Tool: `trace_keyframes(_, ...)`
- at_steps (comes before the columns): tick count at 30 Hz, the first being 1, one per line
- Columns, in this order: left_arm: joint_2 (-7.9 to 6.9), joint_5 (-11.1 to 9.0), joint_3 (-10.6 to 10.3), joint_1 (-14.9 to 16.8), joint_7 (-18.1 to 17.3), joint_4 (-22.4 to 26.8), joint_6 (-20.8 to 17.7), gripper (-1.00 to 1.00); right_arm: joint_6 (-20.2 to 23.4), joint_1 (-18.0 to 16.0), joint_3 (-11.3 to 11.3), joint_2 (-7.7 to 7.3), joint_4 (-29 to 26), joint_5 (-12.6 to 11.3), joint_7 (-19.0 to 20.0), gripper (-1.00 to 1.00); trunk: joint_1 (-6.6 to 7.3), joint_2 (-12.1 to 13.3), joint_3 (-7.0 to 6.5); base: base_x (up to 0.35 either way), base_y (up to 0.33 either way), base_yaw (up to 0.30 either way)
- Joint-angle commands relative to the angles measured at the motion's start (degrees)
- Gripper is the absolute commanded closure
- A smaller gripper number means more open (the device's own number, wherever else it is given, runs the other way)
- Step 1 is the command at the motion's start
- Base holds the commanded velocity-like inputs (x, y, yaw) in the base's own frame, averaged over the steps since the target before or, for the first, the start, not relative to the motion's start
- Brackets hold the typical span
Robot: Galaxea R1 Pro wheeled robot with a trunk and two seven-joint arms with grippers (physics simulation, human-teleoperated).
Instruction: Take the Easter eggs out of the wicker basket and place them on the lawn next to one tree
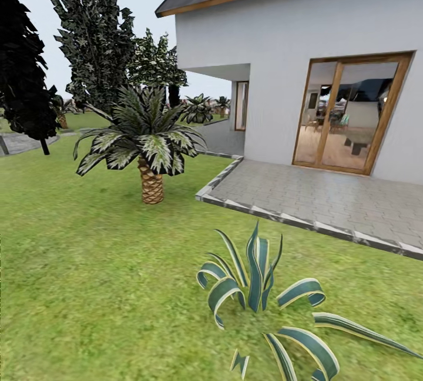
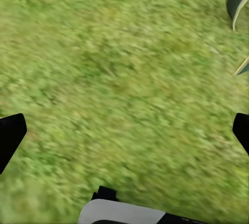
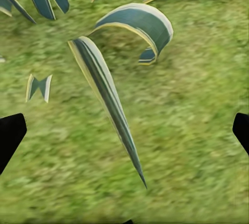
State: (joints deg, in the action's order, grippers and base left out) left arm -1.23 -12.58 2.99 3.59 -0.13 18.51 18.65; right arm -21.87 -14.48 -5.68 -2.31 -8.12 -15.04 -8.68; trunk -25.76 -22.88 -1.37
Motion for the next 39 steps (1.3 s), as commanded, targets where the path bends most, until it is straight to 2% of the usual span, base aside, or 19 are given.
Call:
trace_keyframes(1, 0.00, -0.16, 0.03, 0.02, -0.02, -0.05, 0.16, -1.00, -0.20, -0.02, -0.38, 0.02, 0.04, 0.10, 0.07, -1.00, -0.02, -0.04, 0.02, 0.000, 0.164, 0.000)
trace_keyframes(27, 0.00, -0.16, 0.01, 0.02, -0.01, -0.05, 0.16, -1.00, -0.21, -0.02, -0.38, -0.01, 0.04, 0.10, 0.07, -1.00, -0.02, -0.04, 0.02, 0.000, 0.162, 0.000)
trace_keyframes(39, 0.00, -0.16, 0.00, 0.02, -0.04, -0.05, 0.16, -1.00, -0.20, -0.02, -0.38, -0.06, -0.02, 0.12, 0.07, -1.00, -0.02, -0.04, 0.02, 0.000, 0.273, 0.000)
